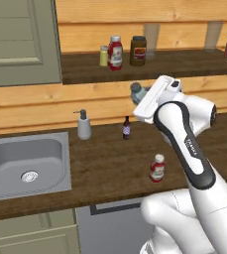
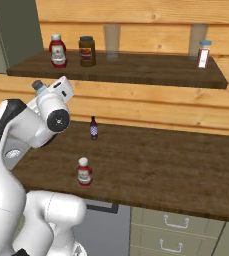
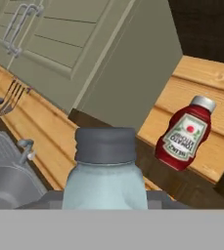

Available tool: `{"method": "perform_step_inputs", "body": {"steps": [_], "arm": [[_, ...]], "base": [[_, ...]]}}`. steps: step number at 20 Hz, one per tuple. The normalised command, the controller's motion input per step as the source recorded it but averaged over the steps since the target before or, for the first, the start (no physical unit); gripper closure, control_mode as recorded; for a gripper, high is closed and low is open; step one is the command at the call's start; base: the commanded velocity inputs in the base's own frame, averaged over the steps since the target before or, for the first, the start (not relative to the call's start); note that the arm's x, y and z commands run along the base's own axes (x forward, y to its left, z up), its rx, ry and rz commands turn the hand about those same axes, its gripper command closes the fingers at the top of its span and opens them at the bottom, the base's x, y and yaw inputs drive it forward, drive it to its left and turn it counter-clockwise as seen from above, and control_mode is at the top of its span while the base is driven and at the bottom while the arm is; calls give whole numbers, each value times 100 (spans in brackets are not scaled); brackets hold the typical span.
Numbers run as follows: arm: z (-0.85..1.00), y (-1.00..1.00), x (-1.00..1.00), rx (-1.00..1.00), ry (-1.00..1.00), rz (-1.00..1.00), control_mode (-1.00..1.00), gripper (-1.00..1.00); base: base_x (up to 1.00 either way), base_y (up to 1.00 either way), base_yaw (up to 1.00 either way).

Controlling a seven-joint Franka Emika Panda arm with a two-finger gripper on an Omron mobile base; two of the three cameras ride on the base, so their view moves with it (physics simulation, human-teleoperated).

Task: Put the shaker and condiment bottle from the counter next to their counterparts in the cabinet.

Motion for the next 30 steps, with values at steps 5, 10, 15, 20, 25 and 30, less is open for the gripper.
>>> {"method": "perform_step_inputs", "body": {"steps": [5, 10, 15, 20, 25, 30], "arm": [[18, 24, 1, -2, 5, 1, -100, 100], [54, 19, 5, 8, 8, -4, -100, 100], [31, 34, 9, 3, 9, -9, -100, 100], [6, 17, 17, -2, 3, -21, -100, 100], [5, 2, 10, 14, 5, -27, -100, 100], [31, 3, 5, 35, 15, -6, -100, 100]], "base": [[0, 0, 0], [0, 0, 0], [0, 0, 0], [0, 0, 0], [0, 0, 0], [0, 0, 0]]}}
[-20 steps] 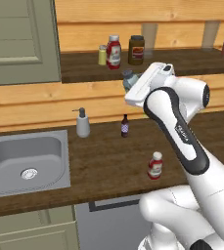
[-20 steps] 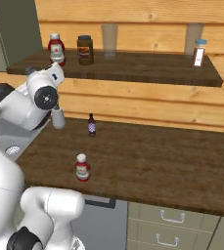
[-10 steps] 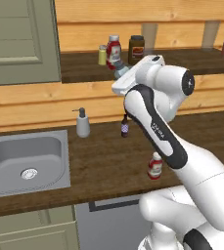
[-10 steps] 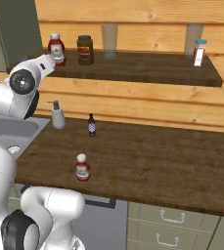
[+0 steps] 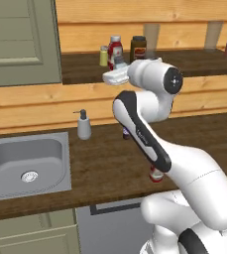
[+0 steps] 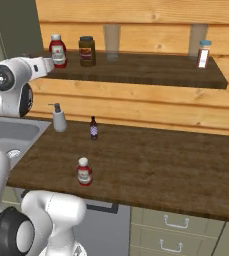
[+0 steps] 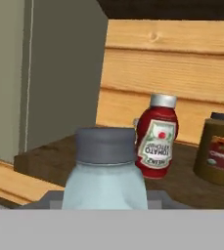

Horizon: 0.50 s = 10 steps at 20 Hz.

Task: Put the shaker and condiment bottle from the counter next to their counterparts in the cabinet.

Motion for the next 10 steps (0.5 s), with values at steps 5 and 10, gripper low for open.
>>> {"method": "perform_step_inputs", "body": {"steps": [5, 10], "arm": [[-22, 0, 44, 19, 14, 0, -100, 100], [-23, -1, 14, 16, -15, -8, -100, 100]], "base": [[0, 0, 0], [0, 0, 0]]}}
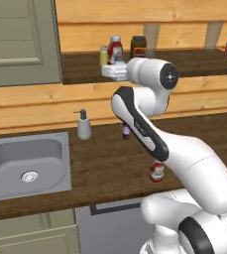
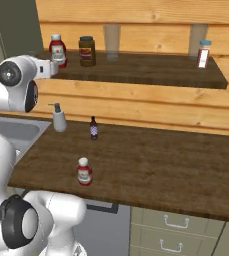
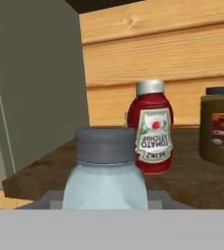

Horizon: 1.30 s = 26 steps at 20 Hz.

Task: Put the shaker and condiment bottle from the counter next to their counterparts in the cabinet.

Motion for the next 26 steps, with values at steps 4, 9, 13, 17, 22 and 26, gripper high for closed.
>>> {"method": "perform_step_inputs", "body": {"steps": [4, 9, 13, 17, 22, 26], "arm": [[2, 0, -8, 17, -23, -9, -100, 100], [0, 2, 23, 24, -2, -6, -100, 100], [7, 3, 47, 10, 0, 0, -100, 100], [16, 4, 43, -2, 0, 0, -100, 100], [11, 8, 28, -7, 0, 0, -100, 100], [2, 23, 21, -9, 0, 0, -100, 100]], "base": [[0, 0, 0], [0, 0, 0], [0, 0, 0], [0, 0, 0], [0, 0, 0], [0, 0, 0]]}}
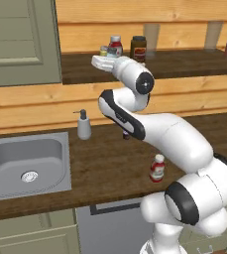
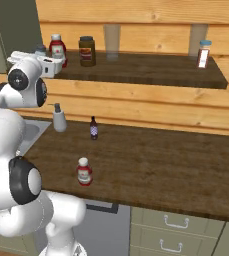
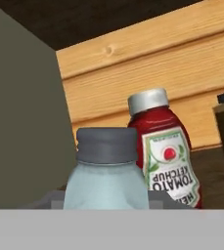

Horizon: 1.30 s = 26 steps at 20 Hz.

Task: Put the shaker and condiment bottle from the counter next to their counterparts in the cabinet.

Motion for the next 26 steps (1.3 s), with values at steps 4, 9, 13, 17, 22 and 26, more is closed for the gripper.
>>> {"method": "perform_step_inputs", "body": {"steps": [4, 9, 13, 17, 22, 26], "arm": [[0, 23, 27, -11, 0, -5, -100, 100], [0, 8, 34, -7, 0, -2, -100, 100], [-16, 10, 32, -4, 4, 0, -100, 100], [-21, 4, 28, -1, 1, 0, -100, 100], [-12, 0, 30, 0, 0, 0, -100, 100], [-31, 0, 8, 0, 0, 0, -100, -100]], "base": [[0, 0, 0], [0, 0, 0], [0, 0, 0], [0, 0, 0], [0, 0, 0], [0, 0, 0]]}}
